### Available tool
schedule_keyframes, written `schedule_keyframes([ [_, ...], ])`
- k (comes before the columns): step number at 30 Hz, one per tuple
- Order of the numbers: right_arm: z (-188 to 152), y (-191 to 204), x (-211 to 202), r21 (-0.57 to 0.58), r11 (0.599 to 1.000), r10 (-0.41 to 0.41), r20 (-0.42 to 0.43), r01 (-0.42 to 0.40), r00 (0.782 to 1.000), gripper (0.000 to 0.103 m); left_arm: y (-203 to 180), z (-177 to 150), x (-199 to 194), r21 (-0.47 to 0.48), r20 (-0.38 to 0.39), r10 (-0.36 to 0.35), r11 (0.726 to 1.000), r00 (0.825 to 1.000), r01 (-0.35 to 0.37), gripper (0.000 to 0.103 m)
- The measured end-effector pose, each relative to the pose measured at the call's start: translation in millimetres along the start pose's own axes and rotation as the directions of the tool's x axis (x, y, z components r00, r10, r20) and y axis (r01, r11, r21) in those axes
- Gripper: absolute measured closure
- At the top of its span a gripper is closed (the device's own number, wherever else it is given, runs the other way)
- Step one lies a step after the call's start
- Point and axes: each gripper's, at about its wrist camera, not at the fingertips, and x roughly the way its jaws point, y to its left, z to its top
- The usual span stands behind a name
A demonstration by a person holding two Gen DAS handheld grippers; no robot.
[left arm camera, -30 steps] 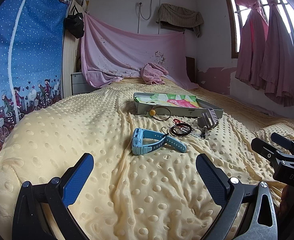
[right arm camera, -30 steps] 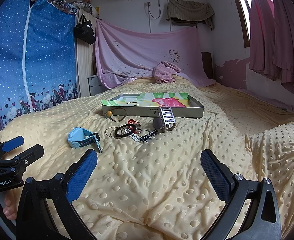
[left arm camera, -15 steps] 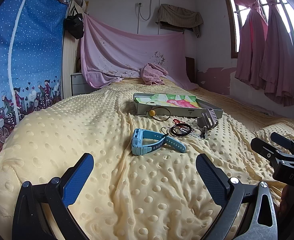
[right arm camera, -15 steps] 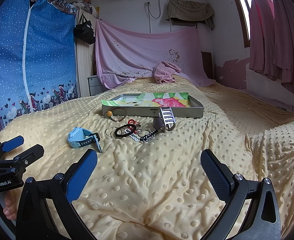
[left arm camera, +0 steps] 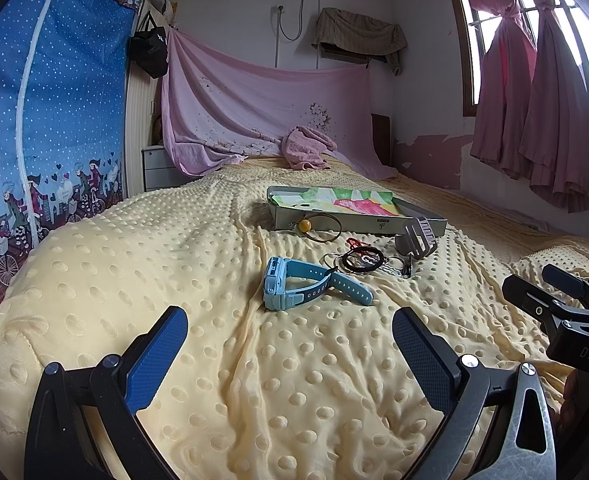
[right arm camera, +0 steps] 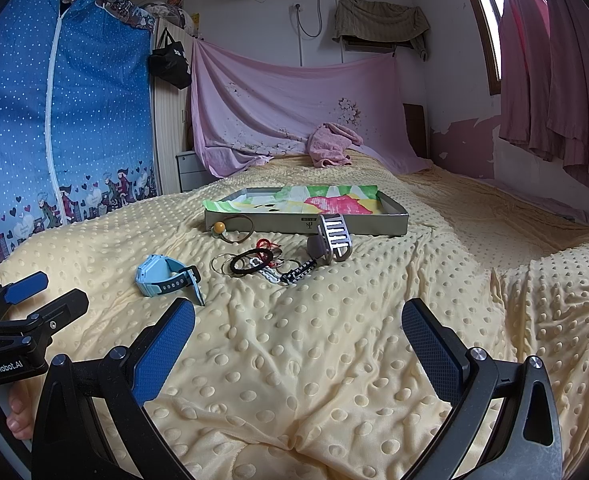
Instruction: Organize jewelry
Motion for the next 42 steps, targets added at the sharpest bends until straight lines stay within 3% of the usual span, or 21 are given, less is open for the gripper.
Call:
schedule_keyframes([
  [42, 1.3, -7.4, 3.1, 0.026, 1.000, -0.003, 0.003, 0.003, 1.000, 0.001, 0.7, 7.1, -2.9, -0.003, 0.016, 0.000, 1.000, 1.000, 0.000, 0.000],
])
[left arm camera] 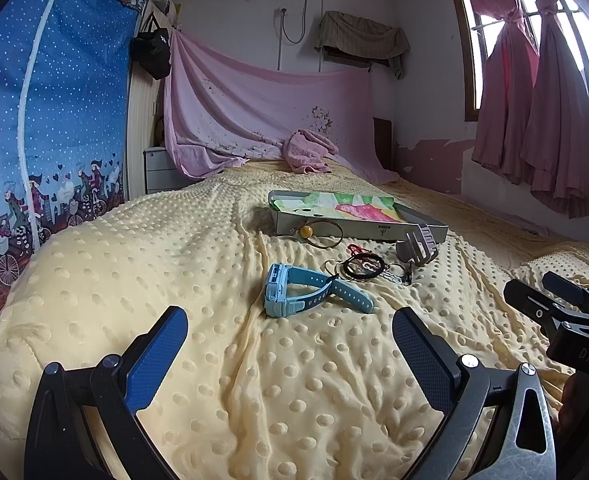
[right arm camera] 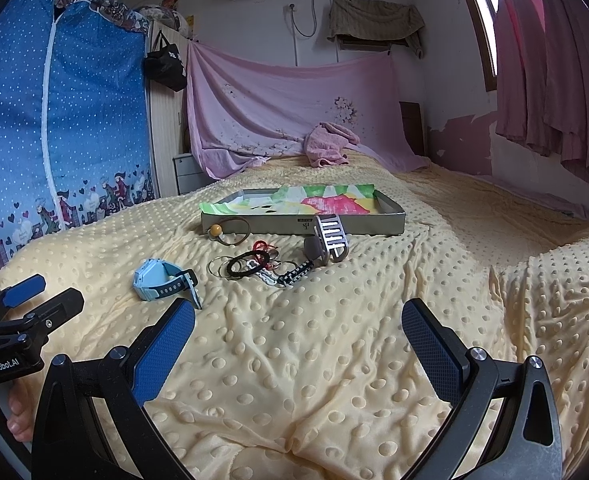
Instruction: Organize jewelry
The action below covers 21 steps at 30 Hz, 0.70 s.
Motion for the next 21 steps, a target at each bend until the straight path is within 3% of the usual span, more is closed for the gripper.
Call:
schedule_keyframes([
  [13, 23.8, -12.0, 15.6, -0.003, 1.000, -0.007, -0.011, 0.007, 1.000, 0.001, 4.5, 23.3, 23.0, 0.004, 0.002, 0.001, 1.000, 1.000, -0.001, 0.000],
  [21, 42.0, -17.6, 48.2, 0.045, 0.998, 0.044, -0.029, -0.043, 0.999, 0.001, 8.5, 33.8, 58.3, -0.023, -0.036, -0.033, 0.999, 0.999, 0.032, 0.000],
])
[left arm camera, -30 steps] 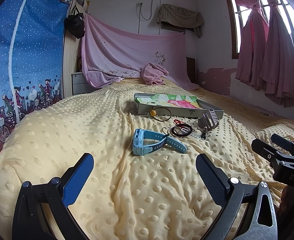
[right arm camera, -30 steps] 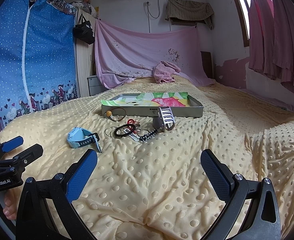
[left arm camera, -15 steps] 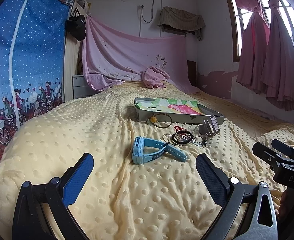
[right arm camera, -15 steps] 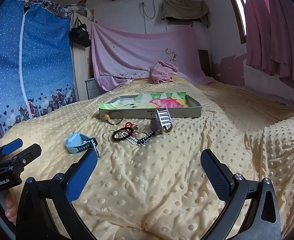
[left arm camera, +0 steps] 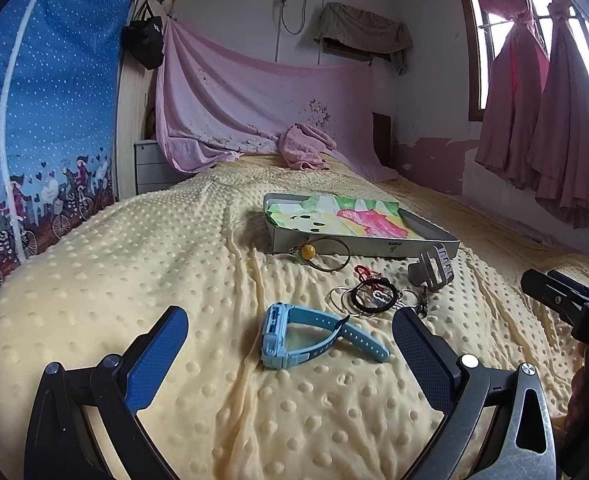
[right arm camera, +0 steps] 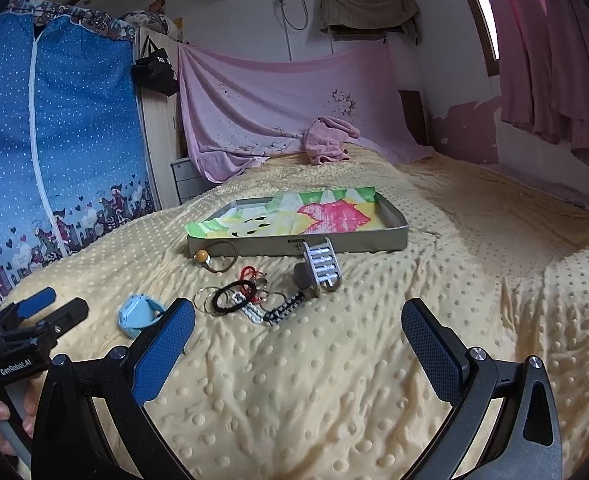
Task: Organize jewelry
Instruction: 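Grasp the blue watch with the left tool while the right tool grasps the black-white beaded strip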
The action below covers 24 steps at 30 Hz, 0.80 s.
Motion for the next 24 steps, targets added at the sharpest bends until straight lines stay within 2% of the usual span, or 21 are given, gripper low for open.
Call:
schedule_keyframes([
  [3, 7.5, 6.4, 15.0, -0.019, 1.000, 0.016, 0.006, -0.016, 1.000, 0.002, 2.5, 3.2, 14.1, -0.023, -0.008, -0.004, 1.000, 1.000, 0.003, 0.004],
  [5, 12.5, 10.5, 25.0, -0.027, 0.999, 0.027, 0.011, -0.027, 1.000, 0.008, 3.5, 5.1, 23.9, -0.038, -0.017, -0.004, 0.999, 1.000, 0.004, 0.007],
  [7, 15.9, 15.6, 37.4, -0.042, 0.999, 0.032, 0.007, -0.032, 0.999, 0.022, 3.9, 5.2, 31.4, -0.047, -0.021, 0.001, 0.999, 1.000, -0.002, 0.012],
  [10, 13.7, 20.3, 57.2, -0.045, 0.998, 0.047, -0.029, -0.048, 0.998, 0.037, 5.6, 2.5, 41.3, -0.057, -0.034, 0.004, 0.998, 0.999, -0.006, 0.021],
  [14, 1.9, 15.6, 75.8, -0.019, 0.997, 0.067, -0.098, -0.069, 0.993, 0.049, 9.6, -4.4, 55.2, -0.080, -0.084, -0.010, 0.997, 0.996, 0.003, 0.032],
  [16, -1.4, 13.5, 86.3, -0.005, 0.996, 0.084, -0.136, -0.086, 0.987, 0.057, 11.4, -7.1, 61.5, -0.093, -0.110, -0.016, 0.996, 0.994, 0.006, 0.042],
  [19, -7.4, 11.7, 99.2, 0.012, 0.995, 0.099, -0.192, -0.099, 0.976, 0.065, 14.4, -11.2, 68.8, -0.111, -0.144, -0.032, 0.994, 0.989, 0.016, 0.049],
  [24, -18.5, 14.1, 122.4, 0.022, 0.995, 0.103, -0.288, -0.100, 0.952, 0.066, 17.3, -16.9, 78.5, -0.139, -0.196, -0.060, 0.990, 0.979, 0.033, 0.060],
])
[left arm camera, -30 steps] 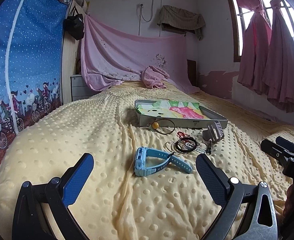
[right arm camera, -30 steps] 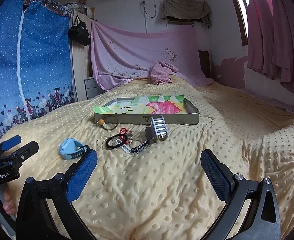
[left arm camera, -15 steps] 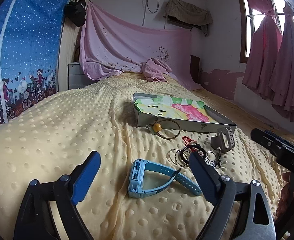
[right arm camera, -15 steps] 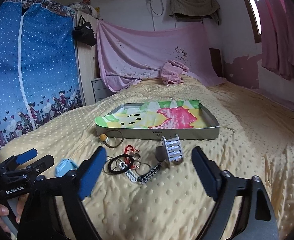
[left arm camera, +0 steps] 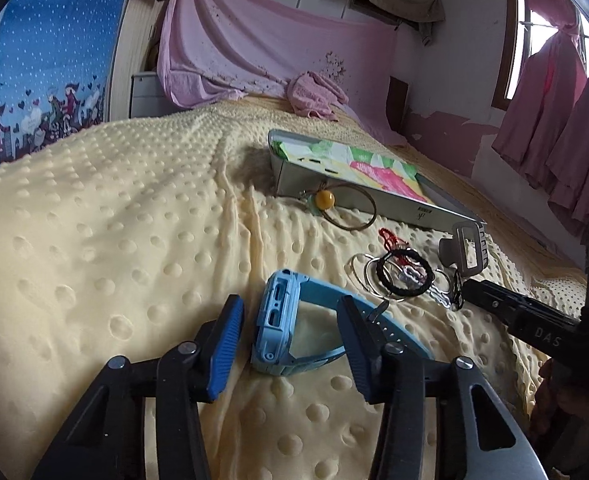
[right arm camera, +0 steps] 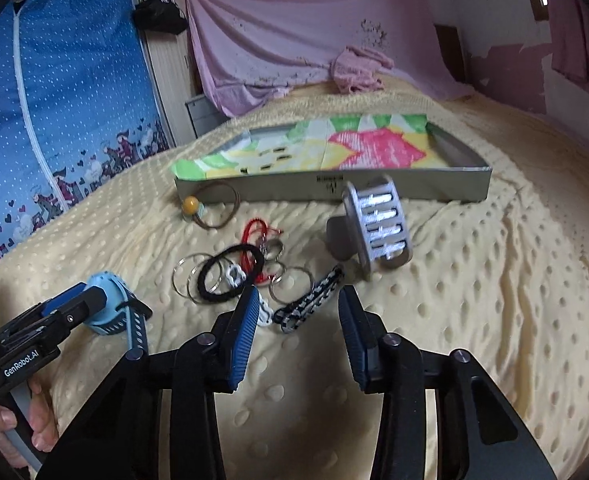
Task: Organize jewelry
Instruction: 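Grasp the blue watch with the left tool while the right tool grasps the black-white beaded strip, then carry the watch into the grey tray and open the left tool while the right tool drops the strip there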
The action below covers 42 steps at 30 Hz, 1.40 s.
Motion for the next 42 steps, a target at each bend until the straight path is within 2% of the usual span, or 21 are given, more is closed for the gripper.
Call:
schedule_keyframes([
  [6, -3.0, 1.2, 12.1, 0.000, 1.000, -0.002, -0.045, 0.002, 0.999, 0.066, 2.2, -2.0, 5.5, -0.022, -0.025, -0.017, 1.000, 1.000, 0.016, 0.073],
  [10, -3.4, 1.8, 17.2, 0.000, 1.000, -0.007, -0.065, 0.007, 0.998, 0.071, 2.5, -2.3, 4.6, -0.027, -0.020, -0.025, 0.999, 0.999, 0.024, 0.083],
  [15, -2.3, -0.9, 24.9, 0.018, 1.000, -0.016, -0.090, 0.018, 0.996, 0.082, 1.0, -2.4, 2.6, -0.020, -0.007, -0.033, 0.999, 0.999, 0.033, 0.085],
  [21, -4.0, -5.5, 22.4, 0.043, 0.999, 0.006, -0.082, -0.002, 0.997, 0.086, 0.9, -2.2, -2.4, -0.016, 0.015, -0.040, 0.999, 0.999, 0.040, 0.086],
  [30, -9.6, -2.0, 12.4, 0.045, 0.997, 0.069, -0.079, -0.066, 0.994, 0.086, -0.6, -2.1, -9.3, 0.001, 0.042, -0.058, 0.998, 0.997, 0.058, 0.086],
  [38, -12.5, -3.0, -11.5, 0.052, 0.990, 0.129, -0.009, -0.128, 0.992, 0.086, -8.9, 0.2, -24.3, 0.039, 0.095, -0.066, 0.997, 0.993, 0.062, 0.086],
  [42, -14.4, 1.2, -15.9, 0.038, 0.989, 0.146, -0.005, -0.146, 0.989, 0.087, -11.1, -1.2, -31.5, 0.046, 0.104, -0.068, 0.997, 0.992, 0.064, 0.086],
])
